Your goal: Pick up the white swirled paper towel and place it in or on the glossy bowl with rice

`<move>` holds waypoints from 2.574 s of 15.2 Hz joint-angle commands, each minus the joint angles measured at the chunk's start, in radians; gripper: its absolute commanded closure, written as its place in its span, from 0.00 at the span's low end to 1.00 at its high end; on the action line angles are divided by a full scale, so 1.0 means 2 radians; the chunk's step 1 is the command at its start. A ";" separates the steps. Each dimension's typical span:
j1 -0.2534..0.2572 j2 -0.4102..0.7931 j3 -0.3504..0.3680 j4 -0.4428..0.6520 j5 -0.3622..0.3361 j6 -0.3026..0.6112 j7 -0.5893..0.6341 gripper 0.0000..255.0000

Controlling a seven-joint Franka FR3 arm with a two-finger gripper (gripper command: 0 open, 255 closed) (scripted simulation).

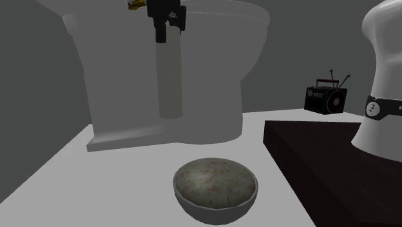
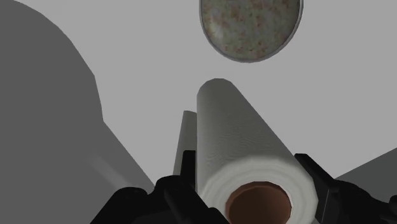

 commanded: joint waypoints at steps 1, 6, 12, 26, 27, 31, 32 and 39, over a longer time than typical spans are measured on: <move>0.007 -0.035 0.006 -0.027 -0.001 -0.007 0.015 1.00; 0.027 -0.104 0.029 -0.071 0.001 -0.032 0.056 1.00; 0.047 -0.166 0.056 -0.105 0.010 -0.059 0.098 1.00; 0.047 -0.135 0.059 -0.172 0.010 0.039 0.099 1.00; 0.047 -0.132 0.059 -0.176 0.010 0.046 0.099 1.00; 0.047 -0.118 0.060 -0.191 0.009 0.075 0.100 1.00; 0.047 -0.114 0.060 -0.194 0.009 0.082 0.100 1.00; 0.047 -0.084 0.062 -0.216 0.006 0.133 0.102 1.00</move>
